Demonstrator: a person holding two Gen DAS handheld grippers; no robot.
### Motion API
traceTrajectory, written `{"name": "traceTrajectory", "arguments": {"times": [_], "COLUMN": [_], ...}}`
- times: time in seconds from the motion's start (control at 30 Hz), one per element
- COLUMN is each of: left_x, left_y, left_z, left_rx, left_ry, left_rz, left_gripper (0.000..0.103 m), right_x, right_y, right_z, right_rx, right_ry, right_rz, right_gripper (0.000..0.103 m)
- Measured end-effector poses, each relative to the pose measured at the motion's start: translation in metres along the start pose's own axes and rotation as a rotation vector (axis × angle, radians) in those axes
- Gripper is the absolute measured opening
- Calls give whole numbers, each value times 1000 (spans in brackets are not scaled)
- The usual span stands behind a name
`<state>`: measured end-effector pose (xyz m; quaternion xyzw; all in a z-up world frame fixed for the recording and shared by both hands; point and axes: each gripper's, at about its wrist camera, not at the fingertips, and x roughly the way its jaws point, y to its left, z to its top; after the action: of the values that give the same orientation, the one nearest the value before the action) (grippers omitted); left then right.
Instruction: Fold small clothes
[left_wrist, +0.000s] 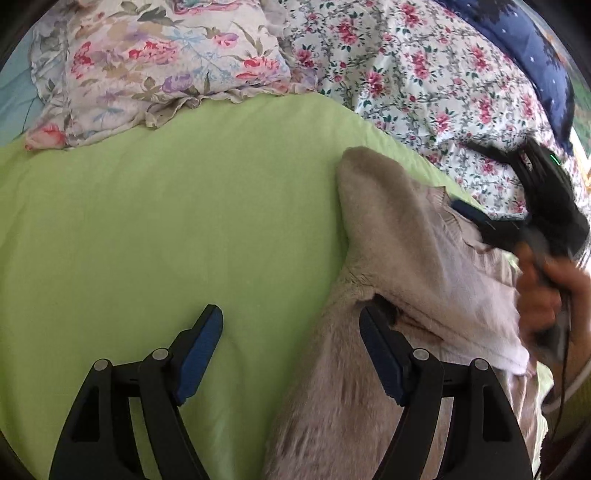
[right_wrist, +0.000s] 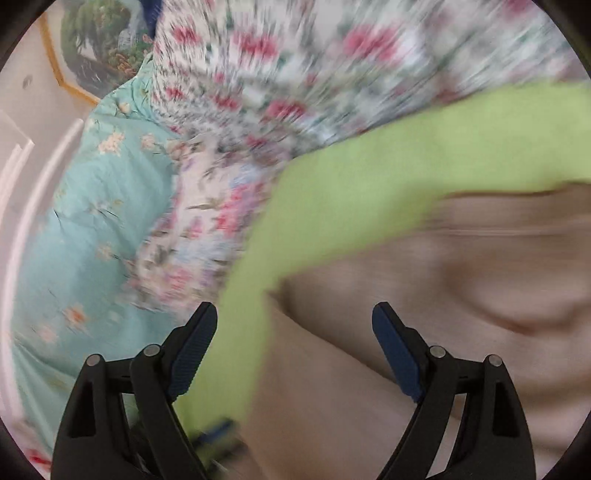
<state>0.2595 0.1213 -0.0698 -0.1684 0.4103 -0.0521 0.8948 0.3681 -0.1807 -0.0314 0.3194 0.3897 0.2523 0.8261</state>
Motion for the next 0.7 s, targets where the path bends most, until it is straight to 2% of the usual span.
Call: {"name": "traceTrajectory", "arguments": {"times": [0.1, 0.2, 0.27, 0.4, 0.5, 0.53, 0.57, 0.6, 0.7], "left_x": [-5, 4, 14, 50, 56, 55, 54, 54, 54], "left_y": [-4, -17, -28, -42, -41, -42, -42, -41, -35], "left_z": [9, 28, 39, 46, 40, 39, 38, 37, 36], "left_rx": [10, 40, 74, 182, 199, 205, 210, 210, 195], "left_ry": [-9, -14, -6, 62, 66, 62, 58, 55, 50], "left_rz": [-24, 3, 14, 150, 156, 160, 166, 169, 163], "left_gripper": [78, 78, 80, 81, 84, 84, 84, 86, 87], "right_x": [-66, -129, -157, -176, -162, -159, -155, -157, -181], "right_y": [-28, -53, -71, -104, -117, -119, -116, -111, -83], "right_z": [-19, -45, -60, -84, -95, -97, -97, -96, -86], "right_rx": [7, -9, -2, 27, 18, 7, -6, -16, -84], "right_ry": [-70, -134, -139, -68, 11, 24, 27, 8, -143], "right_rz": [-135, -330, -455, -602, -633, -640, -635, -629, -646], "right_gripper": [87, 86, 85, 68, 63, 42, 13, 9, 8]}}
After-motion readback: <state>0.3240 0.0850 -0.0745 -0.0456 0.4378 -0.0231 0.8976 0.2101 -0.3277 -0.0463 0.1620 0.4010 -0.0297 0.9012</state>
